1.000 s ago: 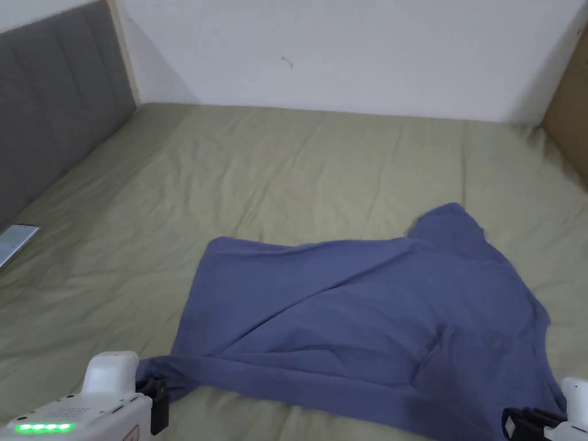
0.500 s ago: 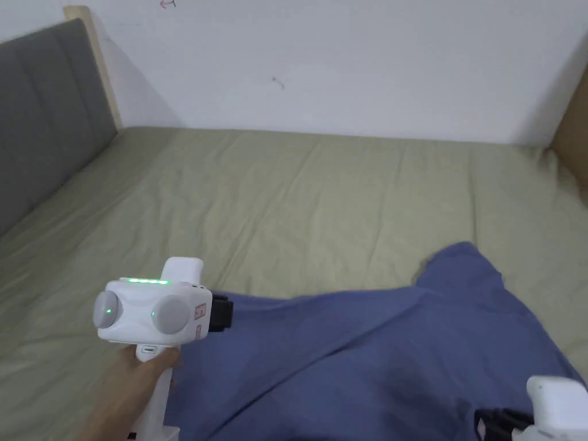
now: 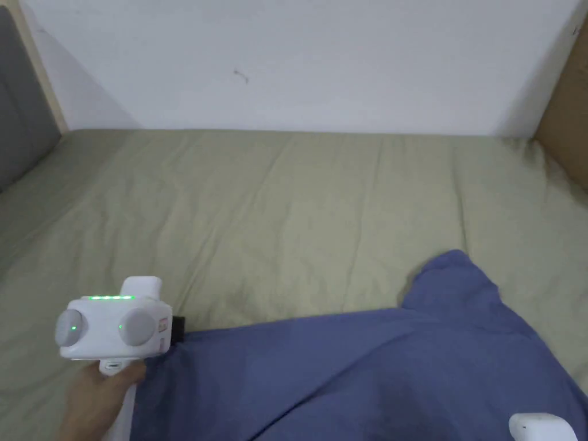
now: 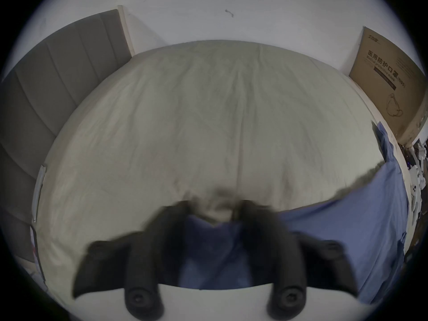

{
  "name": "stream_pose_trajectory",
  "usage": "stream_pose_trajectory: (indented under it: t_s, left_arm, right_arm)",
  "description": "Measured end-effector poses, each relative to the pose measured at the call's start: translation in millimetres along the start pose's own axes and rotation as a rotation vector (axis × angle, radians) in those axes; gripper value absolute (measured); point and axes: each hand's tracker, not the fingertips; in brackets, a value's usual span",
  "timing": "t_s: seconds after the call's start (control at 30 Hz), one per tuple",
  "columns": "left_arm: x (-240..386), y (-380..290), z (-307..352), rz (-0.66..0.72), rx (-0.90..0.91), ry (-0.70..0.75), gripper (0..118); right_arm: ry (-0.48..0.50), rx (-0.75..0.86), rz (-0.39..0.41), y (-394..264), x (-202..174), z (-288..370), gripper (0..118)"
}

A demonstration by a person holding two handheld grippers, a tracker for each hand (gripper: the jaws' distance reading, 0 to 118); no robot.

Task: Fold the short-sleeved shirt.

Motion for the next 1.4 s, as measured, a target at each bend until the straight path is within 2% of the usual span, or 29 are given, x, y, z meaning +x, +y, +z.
stream_pose_trajectory:
  t_s: [0.13,0.27,0.3,0.43,0.47,0.5,0.53,0.57,0.6,0.77,0.83,0.9,0.93,0.97,1.07,1.13,1.17,1.23,1.33,1.4]
  left_arm:
    - [6.2,3.5,0.3,-0.024,-0.008,0.013,2]
    - [5.2,4.2,18.5,-0.032,0.030,-0.008,2]
    - [4.0,5.7,24.1,-0.033,0.042,-0.011,2]
    - [-3.1,11.1,48.1,-0.018,0.102,-0.036,2]
    - [-3.2,11.9,54.1,-0.022,0.125,-0.035,2]
    - [-2.4,13.5,61.2,-0.040,0.143,-0.031,2]
    - [-0.5,12.6,70.1,-0.054,0.156,-0.025,2]
    - [0.7,13.1,77.1,-0.070,0.173,-0.022,2]
    - [1.7,13.0,83.4,-0.079,0.183,-0.027,2]
    - [7.0,10.6,101.3,-0.092,0.223,-0.023,2]
    - [9.1,9.7,103.1,-0.102,0.229,-0.012,2]
    - [11.1,8.6,103.6,-0.113,0.231,-0.006,2]
    - [6.9,9.4,97.1,-0.117,0.228,-0.006,2]
    - [7.1,8.7,96.5,-0.115,0.227,-0.007,2]
    - [8.9,6.9,95.9,-0.112,0.219,-0.009,2]
    - [10.4,5.4,97.7,-0.114,0.219,-0.008,2]
    - [10.4,5.3,98.1,-0.115,0.220,-0.007,2]
    - [9.8,7.0,99.7,-0.113,0.210,-0.008,2]
    - [6.6,10.3,105.6,-0.102,0.205,-0.009,2]
    - [3.7,13.8,111.2,-0.099,0.207,-0.010,2]
  right_arm:
    - [-0.002,0.012,-0.024,8.5,-6.3,3.3,0]
    - [-0.010,0.030,-0.064,25.8,8.6,8.6,0]
    - [-0.004,0.034,-0.072,32.4,29.5,6.4,0]
    - [0.021,0.005,-0.128,77.7,71.7,-4.0,0]
    - [0.000,0.008,-0.146,90.6,82.0,-8.6,5]
    - [-0.061,0.036,-0.175,105.7,94.4,-15.3,35]
    - [-0.078,0.036,-0.177,117.0,103.9,-22.6,70]
    - [-0.112,0.022,-0.178,129.3,125.5,-38.1,95]
    - [-0.136,0.025,-0.181,141.5,138.9,-49.0,99]
    - [-0.262,-0.134,-0.155,176.6,189.0,-118.3,99]
    - [-0.272,-0.192,-0.155,174.0,199.3,-143.5,99]
    - [-0.222,-0.229,-0.160,167.6,203.0,-157.2,98]
    - [-0.261,-0.194,-0.128,164.6,202.3,-159.9,96]
    - [-0.263,-0.181,-0.124,162.1,197.5,-160.1,91]
    - [-0.284,-0.183,-0.115,165.3,192.8,-156.2,63]
    - [-0.264,-0.177,-0.102,167.6,189.7,-151.3,23]
    - [-0.261,-0.170,-0.106,168.7,188.7,-149.6,8]
    - [-0.220,-0.174,-0.162,171.9,185.0,-148.8,6]
    - [-0.244,-0.187,-0.118,173.7,177.1,-147.5,5]
    - [-0.222,-0.171,-0.120,178.0,169.3,-136.0,5]
